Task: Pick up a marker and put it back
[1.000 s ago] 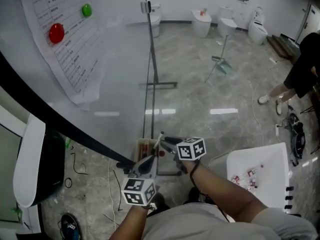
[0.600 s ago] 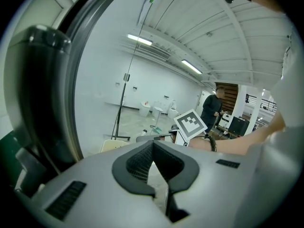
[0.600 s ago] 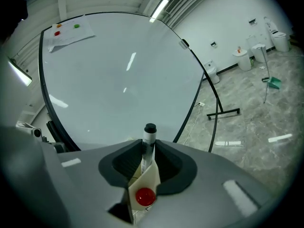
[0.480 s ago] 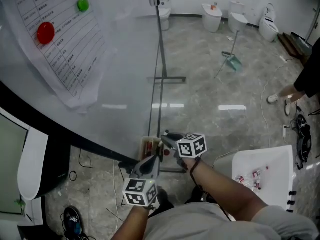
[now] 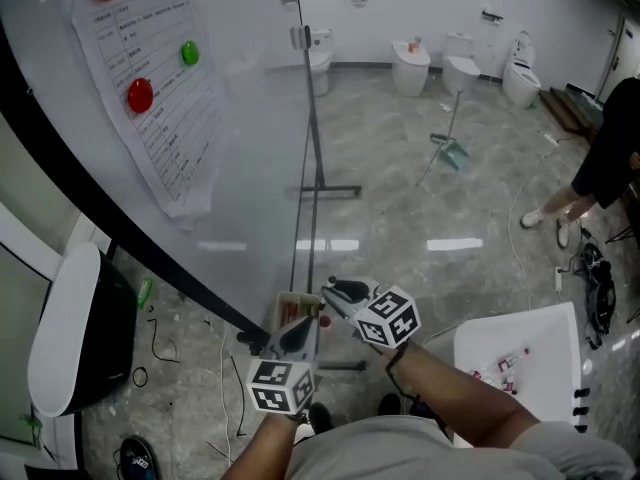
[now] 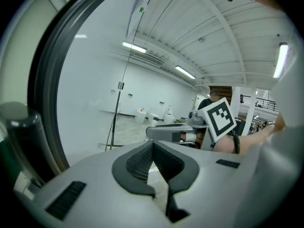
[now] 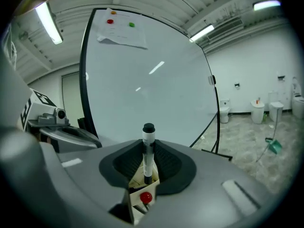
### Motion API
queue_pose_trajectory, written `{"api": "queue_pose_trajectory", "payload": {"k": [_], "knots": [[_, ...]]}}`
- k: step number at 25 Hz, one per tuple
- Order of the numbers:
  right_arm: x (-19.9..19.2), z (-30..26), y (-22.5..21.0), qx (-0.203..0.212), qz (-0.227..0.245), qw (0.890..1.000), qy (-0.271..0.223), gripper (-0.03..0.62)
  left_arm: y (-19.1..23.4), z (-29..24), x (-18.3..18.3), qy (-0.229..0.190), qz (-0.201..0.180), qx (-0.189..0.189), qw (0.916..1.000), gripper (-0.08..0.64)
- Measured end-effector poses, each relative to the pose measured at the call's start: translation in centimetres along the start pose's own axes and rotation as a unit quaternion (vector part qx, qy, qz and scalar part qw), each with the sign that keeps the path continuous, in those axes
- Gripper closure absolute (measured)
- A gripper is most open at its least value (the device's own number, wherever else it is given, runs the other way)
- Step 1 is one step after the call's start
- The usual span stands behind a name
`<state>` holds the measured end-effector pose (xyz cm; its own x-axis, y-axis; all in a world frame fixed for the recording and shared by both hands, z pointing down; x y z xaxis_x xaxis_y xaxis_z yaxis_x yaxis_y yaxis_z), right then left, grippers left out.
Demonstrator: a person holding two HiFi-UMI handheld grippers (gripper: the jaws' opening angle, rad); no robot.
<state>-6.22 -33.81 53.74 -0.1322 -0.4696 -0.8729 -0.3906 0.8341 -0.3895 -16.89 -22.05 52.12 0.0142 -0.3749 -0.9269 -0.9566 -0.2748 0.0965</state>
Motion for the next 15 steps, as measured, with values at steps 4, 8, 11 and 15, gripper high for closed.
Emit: {"api": "queue_pose_trajectory", "payload": {"k": [4, 8, 11, 15], "knots": [[1.9, 3.0, 1.2, -0.013, 0.018, 0.999, -0.029, 0.520, -0.8, 0.1, 1.7, -0.017, -0.012, -0.009, 0.9997, 0.558], [4.1, 5.9, 2.3, -0.021, 0.024, 0.998, -0.056, 0.520, -1.3, -0.2, 4.5, -0.045, -0.033, -0.015, 0.9983, 0.558], [5.6, 7.9, 3.4, -0.026, 0.035, 0.996, -0.074, 0.520, -1.6, -0.5, 6.8, -0.068, -0.047, -0.016, 0.9964, 0.558], [7.0, 10.4, 4.6, -0.041, 0.061, 0.993, -0.091, 0.520, -2.5, -0.8, 9.6, -0.098, -0.065, -0.020, 0.9929, 0.558]]}}
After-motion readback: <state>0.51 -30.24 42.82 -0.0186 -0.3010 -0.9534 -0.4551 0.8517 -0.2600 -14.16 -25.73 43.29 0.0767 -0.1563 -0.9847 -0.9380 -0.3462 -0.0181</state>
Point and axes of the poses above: the fingertips, and each gripper's own axes: z backward along the fingers, y to its left, x out of its top, the point moved 8 cm from there along z, backward along the fingers, and after that the axes turned 10 degrees about -z, right-handed, at the moved point
